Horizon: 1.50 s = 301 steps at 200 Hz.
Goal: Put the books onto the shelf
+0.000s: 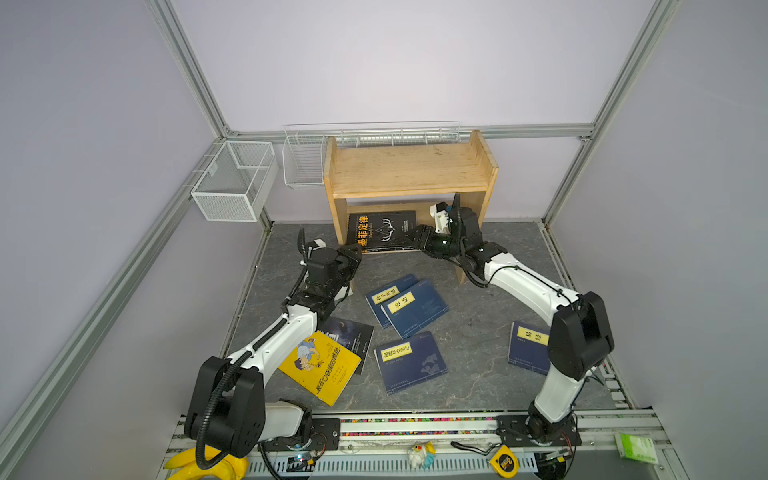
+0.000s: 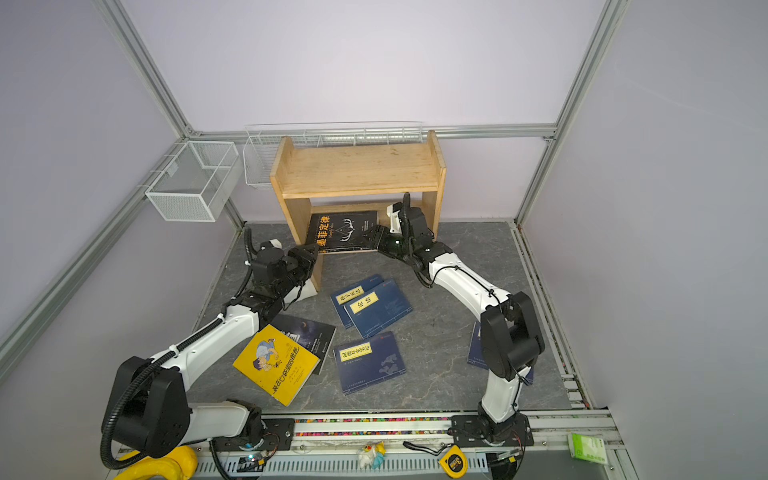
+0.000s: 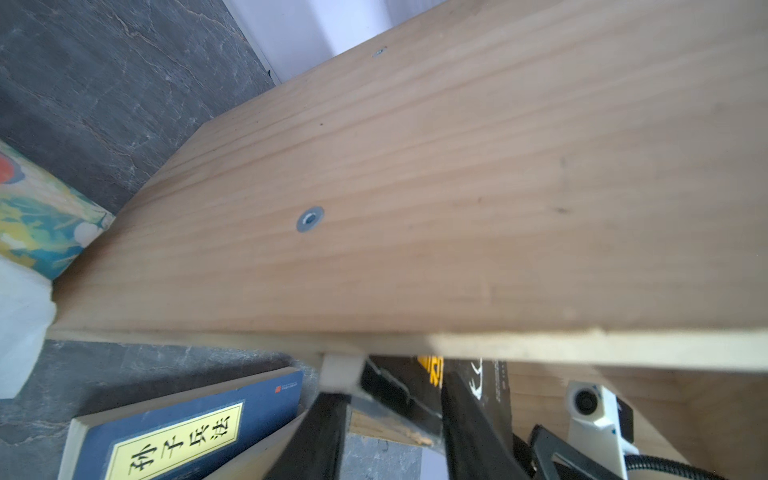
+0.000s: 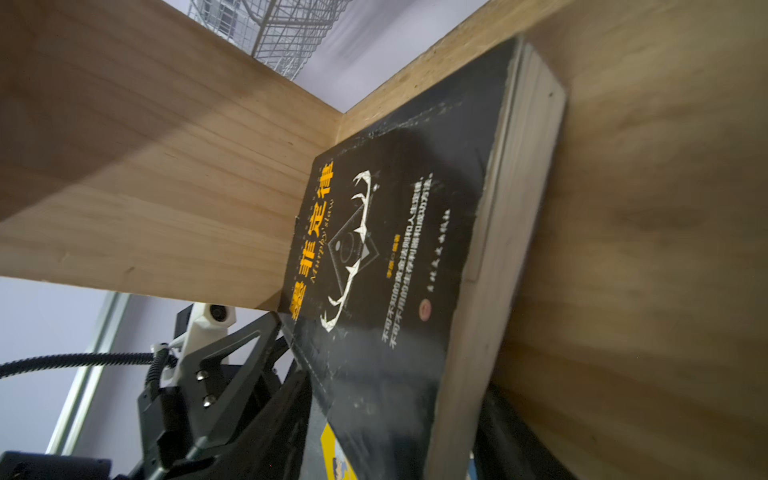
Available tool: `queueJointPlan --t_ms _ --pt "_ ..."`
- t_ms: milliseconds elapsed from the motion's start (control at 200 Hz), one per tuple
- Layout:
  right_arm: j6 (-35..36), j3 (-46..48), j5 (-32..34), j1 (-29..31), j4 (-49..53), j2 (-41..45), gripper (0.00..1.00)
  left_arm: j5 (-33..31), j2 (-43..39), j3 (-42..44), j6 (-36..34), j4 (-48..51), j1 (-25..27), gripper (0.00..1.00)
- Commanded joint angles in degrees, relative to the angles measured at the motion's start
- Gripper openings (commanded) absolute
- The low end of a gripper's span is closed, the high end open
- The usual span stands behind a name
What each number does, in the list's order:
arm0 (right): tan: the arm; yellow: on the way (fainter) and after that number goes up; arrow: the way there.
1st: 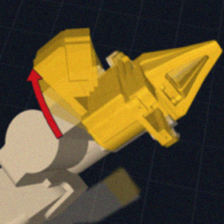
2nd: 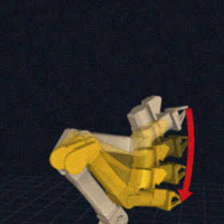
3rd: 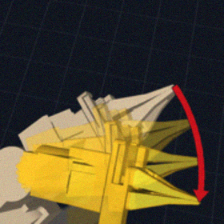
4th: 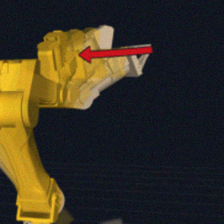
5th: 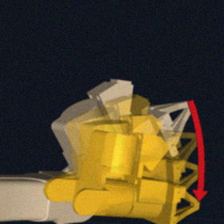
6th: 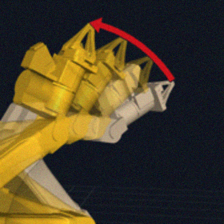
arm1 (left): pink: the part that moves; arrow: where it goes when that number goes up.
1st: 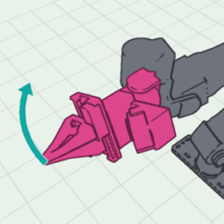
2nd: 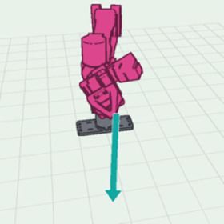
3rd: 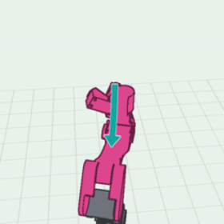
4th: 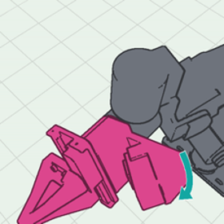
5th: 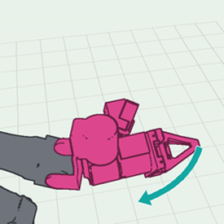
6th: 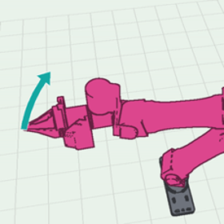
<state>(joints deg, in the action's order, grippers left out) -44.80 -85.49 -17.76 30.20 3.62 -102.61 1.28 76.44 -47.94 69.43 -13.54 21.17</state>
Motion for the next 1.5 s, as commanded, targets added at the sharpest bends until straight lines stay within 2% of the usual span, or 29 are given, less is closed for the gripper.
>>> queueJointPlan --t_ms 0,120,250,305,445,620,810,1080,1500 --pt "6.1 -0.5 9.2 0.6 11.0 0.6 0.62 -2.2 -1.9 0.6 -0.2 -1.8 -0.3 0.50" --pt "7.6 -0.5 9.3 1.1 9.7 0.1 0.59 -2.1 -3.3 0.7 -1.8 0.8 -0.3 0.60" --pt "9.0 -1.3 9.9 1.9 9.6 -0.9 0.54 -1.3 -5.6 0.6 -4.6 5.5 -0.3 0.65" --pt "9.4 -1.3 11.1 2.1 9.5 -0.8 0.49 -0.8 -6.7 0.8 -5.3 6.9 -0.3 0.65" --pt "10.7 -1.2 14.6 2.8 9.4 0.0 0.45 0.6 -9.3 2.4 -5.4 7.8 -0.2 0.61" --pt "10.9 -1.7 14.7 3.1 9.1 -0.4 0.39 1.2 -9.3 1.8 -6.7 7.7 -0.3 0.59" --pt "11.0 -2.3 14.1 3.3 8.8 -1.0 0.37 4.3 -5.2 -1.6 -6.9 5.7 -0.3 0.58" --pt "10.6 -2.2 13.7 3.5 8.3 -2.0 0.37 4.7 -0.9 -5.8 -6.9 2.8 -0.3 0.57" --pt "11.8 -6.1 13.0 3.5 7.8 -4.9 0.36 5.2 1.1 -5.4 -5.0 0.4 -0.3 0.56"
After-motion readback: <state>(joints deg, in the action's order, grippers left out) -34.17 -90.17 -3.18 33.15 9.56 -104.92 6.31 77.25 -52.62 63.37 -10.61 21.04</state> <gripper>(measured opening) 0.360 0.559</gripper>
